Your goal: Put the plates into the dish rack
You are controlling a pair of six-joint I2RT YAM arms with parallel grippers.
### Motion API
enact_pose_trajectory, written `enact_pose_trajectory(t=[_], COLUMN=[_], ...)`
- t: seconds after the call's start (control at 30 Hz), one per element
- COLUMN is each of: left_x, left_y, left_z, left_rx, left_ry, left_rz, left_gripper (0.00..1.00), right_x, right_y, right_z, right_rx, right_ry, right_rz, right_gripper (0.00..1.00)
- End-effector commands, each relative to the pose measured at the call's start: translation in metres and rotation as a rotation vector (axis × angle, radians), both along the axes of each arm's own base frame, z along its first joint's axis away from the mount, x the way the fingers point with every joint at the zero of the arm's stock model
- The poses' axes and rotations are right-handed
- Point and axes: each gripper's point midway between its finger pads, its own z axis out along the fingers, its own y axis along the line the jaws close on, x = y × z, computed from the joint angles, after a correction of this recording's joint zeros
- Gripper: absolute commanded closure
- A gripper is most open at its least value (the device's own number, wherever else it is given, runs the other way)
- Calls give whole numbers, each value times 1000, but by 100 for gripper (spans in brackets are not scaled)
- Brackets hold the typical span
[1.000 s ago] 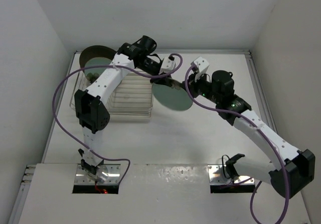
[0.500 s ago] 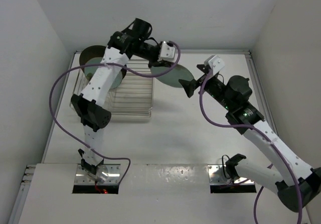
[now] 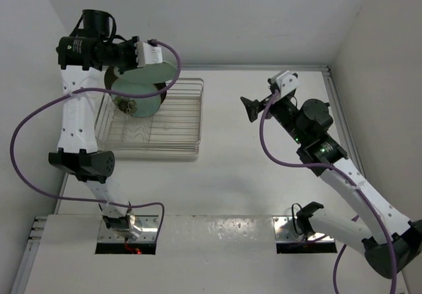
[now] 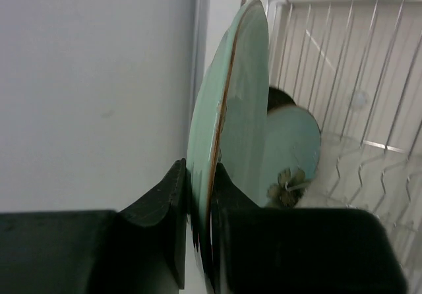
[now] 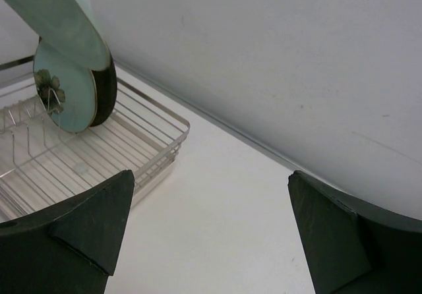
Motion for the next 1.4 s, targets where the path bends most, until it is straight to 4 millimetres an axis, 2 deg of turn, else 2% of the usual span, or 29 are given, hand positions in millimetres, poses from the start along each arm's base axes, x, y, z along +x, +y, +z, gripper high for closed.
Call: enact_pose_trajectory(t=[0.0, 0.13, 0.2, 0.3, 0.4, 0.43, 0.67, 0.73, 0.83, 1.0, 1.17, 1.27, 1.37], left_x=[-5, 3, 5, 8, 18, 22, 27, 26, 26, 38, 40, 41, 47], left_y=[24, 53, 65, 71, 80, 79, 83, 83, 83, 89, 93, 97, 98], left_z=[15, -35, -47, -69, -77, -73, -78, -96, -112, -121, -144, -153, -152], left_rx=[71, 155, 194, 223, 241, 237, 265, 266, 268, 302, 314, 338, 307], left_ry=[-103, 0, 7, 43, 36, 12, -2, 39, 67, 43, 84, 91, 90], left_rz=[-1, 24, 9, -21, -22, -25, -49, -63, -76, -74, -68, -64, -16], left_gripper=[100, 100, 100, 100, 100, 100, 100, 100, 100, 100, 100, 78, 60], right_x=[8, 9, 9, 8, 8, 9, 9, 9, 10, 10, 9, 11, 15], right_y=[3, 11, 12, 11, 10, 10, 10, 9, 10, 13, 11, 12, 14], right_z=[21, 21, 20, 18, 16, 17, 14, 15, 18, 21, 19, 17, 12], right_rx=[18, 19, 18, 19, 23, 23, 35, 40, 42, 42, 52, 56, 48], right_ry=[-52, -55, -50, -48, -42, -42, -31, -34, -38, -40, -32, -19, 14], right_rz=[-6, 30, 33, 30, 26, 25, 20, 18, 21, 30, 27, 25, 14], right_gripper=[1, 1, 1, 1, 0, 0, 0, 0, 0, 0, 0, 0, 0])
